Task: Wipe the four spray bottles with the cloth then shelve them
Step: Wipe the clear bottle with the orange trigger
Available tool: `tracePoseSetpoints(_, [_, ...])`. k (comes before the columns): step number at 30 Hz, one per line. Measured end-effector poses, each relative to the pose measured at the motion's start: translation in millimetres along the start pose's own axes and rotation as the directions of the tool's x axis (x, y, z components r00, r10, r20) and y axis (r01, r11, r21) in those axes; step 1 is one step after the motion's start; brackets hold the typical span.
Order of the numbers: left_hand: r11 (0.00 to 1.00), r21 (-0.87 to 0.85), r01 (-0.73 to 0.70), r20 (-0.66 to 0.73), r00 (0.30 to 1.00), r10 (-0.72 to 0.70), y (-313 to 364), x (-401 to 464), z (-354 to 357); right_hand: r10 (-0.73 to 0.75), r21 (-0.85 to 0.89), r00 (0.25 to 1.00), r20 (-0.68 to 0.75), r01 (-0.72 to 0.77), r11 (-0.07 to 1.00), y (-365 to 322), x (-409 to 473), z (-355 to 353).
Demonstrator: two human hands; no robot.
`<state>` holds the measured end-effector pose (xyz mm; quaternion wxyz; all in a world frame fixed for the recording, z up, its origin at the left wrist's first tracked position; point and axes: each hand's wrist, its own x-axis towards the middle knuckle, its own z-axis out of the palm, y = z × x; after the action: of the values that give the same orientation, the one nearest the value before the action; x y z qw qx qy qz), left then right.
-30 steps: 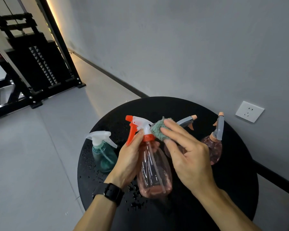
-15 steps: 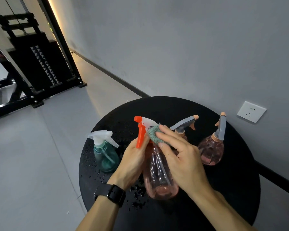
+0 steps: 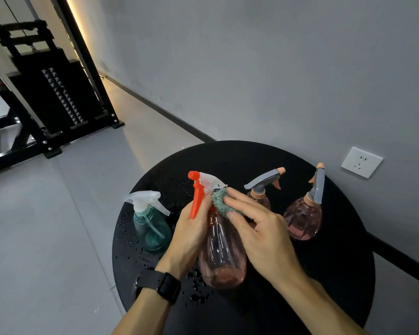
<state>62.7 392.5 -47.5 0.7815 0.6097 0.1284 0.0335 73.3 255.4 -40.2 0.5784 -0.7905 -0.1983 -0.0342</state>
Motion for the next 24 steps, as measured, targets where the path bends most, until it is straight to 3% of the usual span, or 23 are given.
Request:
tracePoseSetpoints(8, [0.935,0.315,-0.164,0.024,0.986,0.165,-11,4,-8,0.011,0.032,0.998,-0.066,-0.009,0.999,2,0,-2])
tracePoseSetpoints(14, [0.905,0.386,-0.18,-0.037,0.977,0.21,-24,10,-22,0.016,0.013,0.996,-0.087,-0.015,1.0,6,2,-5])
tracePoseSetpoints(24, [0.8,0.571,-0.188,0.002,0.974,0.227,-33,17,-44,0.01,0.013,0.996,-0.091,-0.009,1.0,9,2,-4])
